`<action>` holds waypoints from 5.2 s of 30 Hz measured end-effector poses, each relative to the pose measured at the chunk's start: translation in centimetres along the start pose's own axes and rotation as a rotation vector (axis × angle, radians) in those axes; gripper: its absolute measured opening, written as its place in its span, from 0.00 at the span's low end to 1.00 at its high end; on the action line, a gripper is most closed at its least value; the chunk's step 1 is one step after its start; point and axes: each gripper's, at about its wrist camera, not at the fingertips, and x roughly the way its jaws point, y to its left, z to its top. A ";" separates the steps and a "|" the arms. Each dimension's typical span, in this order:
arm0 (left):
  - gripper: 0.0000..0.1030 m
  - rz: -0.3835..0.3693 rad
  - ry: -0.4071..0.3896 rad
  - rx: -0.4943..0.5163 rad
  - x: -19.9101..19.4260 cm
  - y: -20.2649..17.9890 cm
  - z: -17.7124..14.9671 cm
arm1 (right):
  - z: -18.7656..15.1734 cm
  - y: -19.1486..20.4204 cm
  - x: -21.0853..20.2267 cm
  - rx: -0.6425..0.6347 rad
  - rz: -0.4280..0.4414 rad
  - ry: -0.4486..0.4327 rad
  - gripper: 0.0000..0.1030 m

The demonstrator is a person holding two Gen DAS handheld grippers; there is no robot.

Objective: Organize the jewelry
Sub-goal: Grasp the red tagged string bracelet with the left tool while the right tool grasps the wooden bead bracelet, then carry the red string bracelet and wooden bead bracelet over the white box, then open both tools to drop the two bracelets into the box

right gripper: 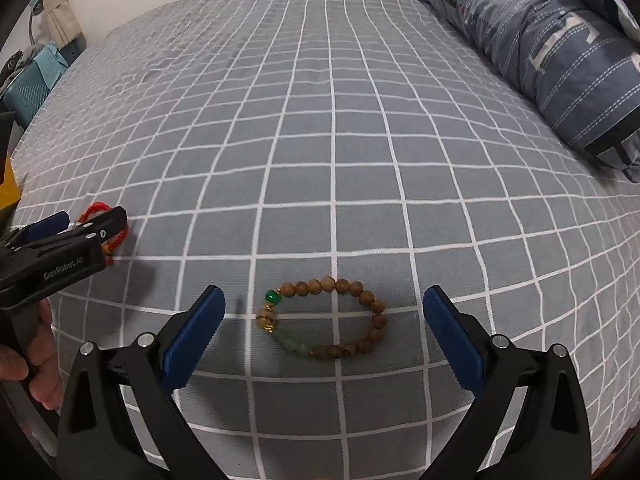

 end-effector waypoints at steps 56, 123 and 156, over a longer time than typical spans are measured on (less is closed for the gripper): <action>0.05 -0.044 -0.077 0.026 -8.4 -0.1 -1.6 | -1.7 0.0 -5.1 0.018 -0.047 -0.074 0.18; 0.06 0.330 -0.198 -0.469 -29.0 35.6 -24.5 | -13.4 43.8 -21.0 -0.493 0.395 -0.290 0.18; 0.83 0.361 -0.219 -0.518 -30.7 37.6 -27.4 | -15.0 44.9 -22.0 -0.474 0.417 -0.318 0.83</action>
